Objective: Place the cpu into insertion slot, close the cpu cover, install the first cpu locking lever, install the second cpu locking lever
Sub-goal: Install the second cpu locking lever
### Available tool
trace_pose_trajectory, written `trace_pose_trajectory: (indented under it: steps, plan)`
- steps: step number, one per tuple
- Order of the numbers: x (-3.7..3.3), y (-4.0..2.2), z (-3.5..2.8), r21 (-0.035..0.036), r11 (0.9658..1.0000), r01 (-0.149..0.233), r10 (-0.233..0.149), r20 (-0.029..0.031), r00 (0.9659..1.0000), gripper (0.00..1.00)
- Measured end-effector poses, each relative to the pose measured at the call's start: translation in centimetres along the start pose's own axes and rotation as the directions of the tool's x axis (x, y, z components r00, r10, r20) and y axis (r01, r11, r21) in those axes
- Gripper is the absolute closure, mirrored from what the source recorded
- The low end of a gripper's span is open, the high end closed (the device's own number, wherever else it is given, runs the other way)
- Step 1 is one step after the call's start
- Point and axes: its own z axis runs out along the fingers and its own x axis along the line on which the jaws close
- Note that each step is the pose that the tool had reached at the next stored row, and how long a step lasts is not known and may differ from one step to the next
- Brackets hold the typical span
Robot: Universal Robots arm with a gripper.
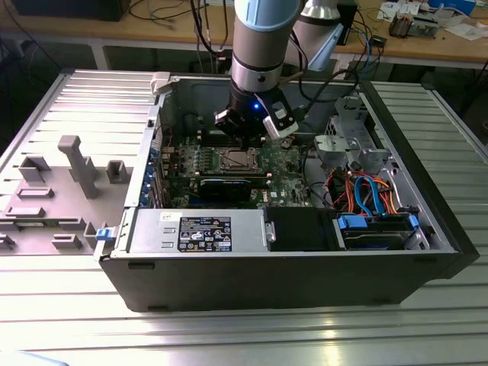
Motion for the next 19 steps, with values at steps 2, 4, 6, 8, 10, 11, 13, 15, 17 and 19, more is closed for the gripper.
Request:
trace_pose_trajectory:
  steps: [2, 4, 6, 8, 10, 11, 13, 15, 17, 19]
  plan:
    - [0.01, -0.07, -0.02, -0.0108, 0.9999, 0.000, 0.000, 0.0011, 1.0000, 0.89]
    - [0.02, -0.17, -0.04, -0.0362, 0.9993, 0.001, 0.000, 0.0037, 1.0000, 0.89]
    - [0.03, -0.26, -0.06, -0.0635, 0.9980, 0.001, -0.001, 0.0065, 1.0000, 0.89]
    - [0.03, -0.33, -0.07, -0.0965, 0.9953, 0.002, -0.001, 0.0099, 1.0000, 0.89]
    - [0.04, -0.38, -0.08, -0.1195, 0.9928, 0.002, -0.001, 0.0123, 0.9999, 0.89]
    - [0.04, -0.41, -0.09, -0.1270, 0.9919, 0.002, -0.001, 0.0131, 0.9999, 0.89]
    - [0.05, -0.46, -0.09, -0.1273, 0.9919, 0.002, -0.001, 0.0131, 0.9999, 0.89]
    - [0.05, -0.48, -0.09, -0.1273, 0.9919, 0.002, -0.001, 0.0130, 0.9999, 0.89]
    - [0.05, -0.48, -0.09, -0.1273, 0.9919, 0.002, -0.001, 0.0131, 0.9999, 0.89]
    - [0.05, -0.48, -0.09, -0.1273, 0.9919, 0.002, -0.001, 0.0131, 0.9999, 0.89]
